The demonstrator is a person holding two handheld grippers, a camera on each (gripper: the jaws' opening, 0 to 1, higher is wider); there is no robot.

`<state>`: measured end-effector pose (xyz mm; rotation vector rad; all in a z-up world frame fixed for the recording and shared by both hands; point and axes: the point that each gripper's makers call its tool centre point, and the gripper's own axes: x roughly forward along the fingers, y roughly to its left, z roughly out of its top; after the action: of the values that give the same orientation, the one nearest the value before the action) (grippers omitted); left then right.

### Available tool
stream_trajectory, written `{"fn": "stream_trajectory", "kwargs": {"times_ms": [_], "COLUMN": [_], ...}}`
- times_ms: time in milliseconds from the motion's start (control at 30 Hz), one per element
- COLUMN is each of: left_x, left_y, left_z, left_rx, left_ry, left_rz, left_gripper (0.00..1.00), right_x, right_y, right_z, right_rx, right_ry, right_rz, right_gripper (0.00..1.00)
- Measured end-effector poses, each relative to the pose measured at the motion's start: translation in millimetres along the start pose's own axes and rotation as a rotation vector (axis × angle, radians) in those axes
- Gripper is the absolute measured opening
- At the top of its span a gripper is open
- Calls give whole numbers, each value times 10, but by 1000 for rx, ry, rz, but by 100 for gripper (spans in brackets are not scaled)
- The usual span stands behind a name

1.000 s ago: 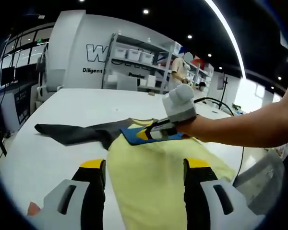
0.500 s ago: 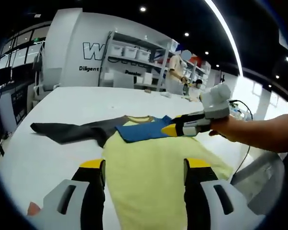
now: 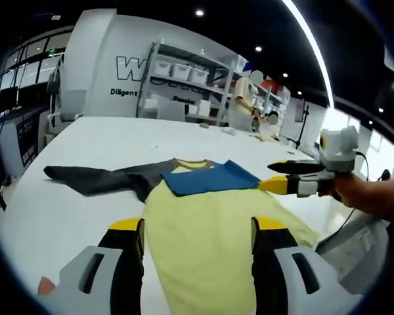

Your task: Fold the garment on the visible template until the final outline fits inside the template.

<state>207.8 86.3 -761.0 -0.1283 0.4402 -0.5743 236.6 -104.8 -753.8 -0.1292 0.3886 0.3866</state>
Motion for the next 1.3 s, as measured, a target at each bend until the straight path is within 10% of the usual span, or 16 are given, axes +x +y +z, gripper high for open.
{"fn": "stream_trajectory", "kwargs": {"times_ms": [667,1300], "left_x": [238,487], "left_y": [2100,2872], "left_z": [258,374], "left_rx": [122,124], "left_ry": [88,126], "left_rz": [305,417], "left_gripper": [54,48], "right_x": [-56,-54], "right_y": [-99,-170], "right_z": [-148,-253], "right_rx": [8,-20], "right_ry": [22,56], "right_rz": [-24,-43], "right_gripper": [59,56]}}
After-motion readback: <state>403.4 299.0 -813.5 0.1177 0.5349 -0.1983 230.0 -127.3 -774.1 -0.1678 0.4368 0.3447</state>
